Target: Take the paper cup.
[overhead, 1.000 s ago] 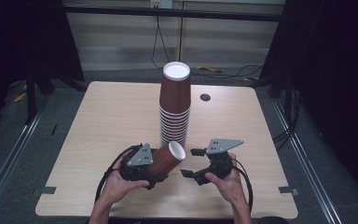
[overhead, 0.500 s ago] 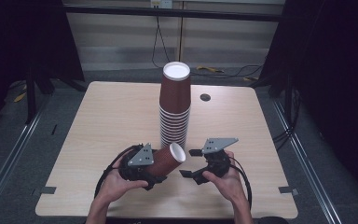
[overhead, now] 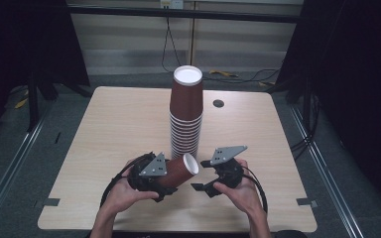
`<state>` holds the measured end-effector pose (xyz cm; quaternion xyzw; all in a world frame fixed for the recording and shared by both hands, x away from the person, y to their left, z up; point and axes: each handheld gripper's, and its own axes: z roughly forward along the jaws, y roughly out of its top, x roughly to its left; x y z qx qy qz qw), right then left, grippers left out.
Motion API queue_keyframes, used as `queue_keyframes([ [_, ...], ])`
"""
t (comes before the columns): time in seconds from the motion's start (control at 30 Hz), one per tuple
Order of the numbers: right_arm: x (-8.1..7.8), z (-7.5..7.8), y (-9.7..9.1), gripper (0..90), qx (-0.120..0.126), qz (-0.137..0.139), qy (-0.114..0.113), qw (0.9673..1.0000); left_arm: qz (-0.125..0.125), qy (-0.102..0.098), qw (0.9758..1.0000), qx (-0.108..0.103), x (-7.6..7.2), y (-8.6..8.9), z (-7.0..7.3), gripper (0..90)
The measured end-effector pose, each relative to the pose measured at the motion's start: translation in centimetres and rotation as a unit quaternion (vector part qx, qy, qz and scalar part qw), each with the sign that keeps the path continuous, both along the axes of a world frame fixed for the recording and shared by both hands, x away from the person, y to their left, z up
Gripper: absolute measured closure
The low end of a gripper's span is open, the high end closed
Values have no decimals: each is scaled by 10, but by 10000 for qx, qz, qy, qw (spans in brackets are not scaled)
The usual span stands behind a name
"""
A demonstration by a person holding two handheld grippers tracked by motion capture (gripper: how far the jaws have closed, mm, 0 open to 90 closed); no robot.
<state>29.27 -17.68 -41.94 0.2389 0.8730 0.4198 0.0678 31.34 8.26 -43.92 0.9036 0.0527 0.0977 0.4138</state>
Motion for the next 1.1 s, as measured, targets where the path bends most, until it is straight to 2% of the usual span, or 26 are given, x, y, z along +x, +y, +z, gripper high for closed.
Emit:
queue_keyframes([
  [0.07,1,0,0,189,-9,77,9,10000,-17,16,10000,84,0,0,-1,135],
  [0.2,2,1,3,177,-197,123,57,9997,-50,-1,9997,230,-1,-2,-1,135],
  [0.33,3,1,3,197,-274,107,55,9996,-153,33,9992,377,0,-4,-1,135],
  [0.47,4,-2,4,194,-466,105,125,9988,-207,30,9984,520,0,-7,-1,135],
  [0.53,4,-3,6,194,-572,151,145,9981,-288,51,9977,607,0,-9,-1,135],
  [0.8,6,-6,7,145,-646,402,313,9966,-374,69,9950,927,-1,-15,-5,135],
  [0.93,6,-8,9,150,-769,473,387,9952,-414,10,9931,1101,-3,-18,-5,135],
  [0.97,7,-9,10,156,-788,498,417,9948,-403,-64,9930,1105,-5,-19,-5,135],
  [1.1,7,-9,10,165,-836,525,439,9941,-478,-20,9919,1174,-6,-22,-5,136],
])
